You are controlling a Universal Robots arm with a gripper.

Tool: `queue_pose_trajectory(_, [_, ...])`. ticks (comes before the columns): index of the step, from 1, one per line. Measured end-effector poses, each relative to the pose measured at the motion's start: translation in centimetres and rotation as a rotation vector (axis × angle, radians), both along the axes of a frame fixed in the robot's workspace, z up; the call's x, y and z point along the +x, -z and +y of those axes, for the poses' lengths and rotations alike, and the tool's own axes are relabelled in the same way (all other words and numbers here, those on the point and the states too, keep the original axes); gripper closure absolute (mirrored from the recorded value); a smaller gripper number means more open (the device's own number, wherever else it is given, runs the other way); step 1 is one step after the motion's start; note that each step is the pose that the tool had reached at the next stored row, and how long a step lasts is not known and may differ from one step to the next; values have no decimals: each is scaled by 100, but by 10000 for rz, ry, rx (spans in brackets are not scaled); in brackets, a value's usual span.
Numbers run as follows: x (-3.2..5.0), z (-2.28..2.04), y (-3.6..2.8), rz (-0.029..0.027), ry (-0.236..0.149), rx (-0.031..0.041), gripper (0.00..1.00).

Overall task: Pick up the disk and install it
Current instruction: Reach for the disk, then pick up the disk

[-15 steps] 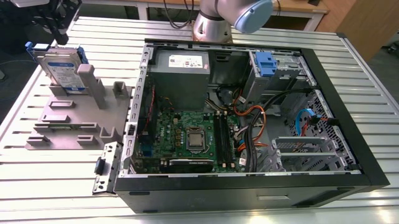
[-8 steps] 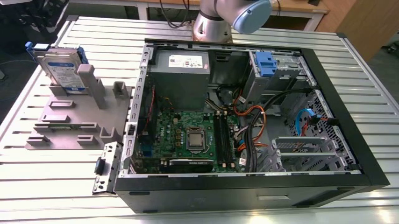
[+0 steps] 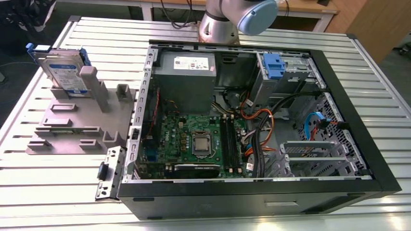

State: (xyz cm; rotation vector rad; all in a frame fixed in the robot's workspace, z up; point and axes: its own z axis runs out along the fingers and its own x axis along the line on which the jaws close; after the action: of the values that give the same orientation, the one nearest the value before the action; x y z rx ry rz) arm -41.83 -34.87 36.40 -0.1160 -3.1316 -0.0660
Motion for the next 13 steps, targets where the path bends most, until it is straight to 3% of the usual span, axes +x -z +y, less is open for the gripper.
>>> queue_pose_trajectory(8, [-103,55,32,-2,-146,1,89])
queue_pose_trajectory(13, [-133,56,54,0,-191,0,89])
